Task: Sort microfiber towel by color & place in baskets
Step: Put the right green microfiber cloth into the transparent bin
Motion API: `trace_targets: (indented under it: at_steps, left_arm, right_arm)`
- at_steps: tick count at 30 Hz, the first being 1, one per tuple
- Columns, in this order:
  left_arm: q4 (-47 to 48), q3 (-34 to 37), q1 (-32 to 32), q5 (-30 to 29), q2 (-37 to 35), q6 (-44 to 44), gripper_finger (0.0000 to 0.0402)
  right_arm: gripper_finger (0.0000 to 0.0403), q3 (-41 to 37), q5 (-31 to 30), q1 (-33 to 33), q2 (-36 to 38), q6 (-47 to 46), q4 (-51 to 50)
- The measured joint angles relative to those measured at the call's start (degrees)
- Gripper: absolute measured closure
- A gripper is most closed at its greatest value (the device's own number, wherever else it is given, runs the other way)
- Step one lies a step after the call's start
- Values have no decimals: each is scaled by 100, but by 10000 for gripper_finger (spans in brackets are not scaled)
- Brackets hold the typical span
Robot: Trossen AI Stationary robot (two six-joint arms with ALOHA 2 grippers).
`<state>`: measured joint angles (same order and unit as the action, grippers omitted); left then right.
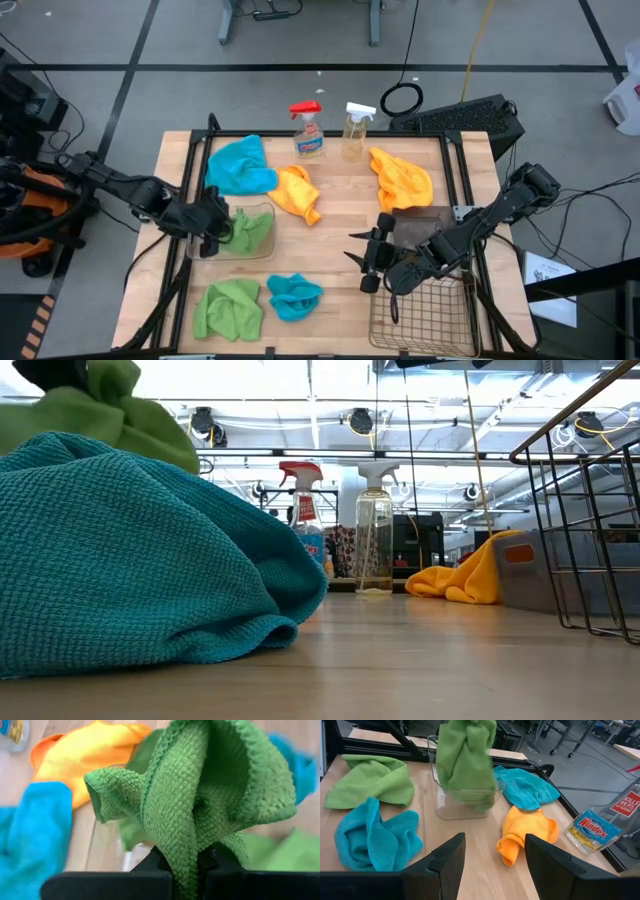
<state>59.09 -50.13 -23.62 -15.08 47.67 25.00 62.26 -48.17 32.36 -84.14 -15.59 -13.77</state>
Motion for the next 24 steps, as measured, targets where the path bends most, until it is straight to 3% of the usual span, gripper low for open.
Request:
trace_targets:
  at_steps: [16, 24]
  left_arm:
    - [3, 0, -2, 163, 1387, -2727, 384]
    - [11, 4, -2, 156, 2024, -2851, 384]
  right_arm:
    - [206, -4, 16, -85, 0, 25, -49]
    - [206, -4, 20, -85, -2, -17, -103]
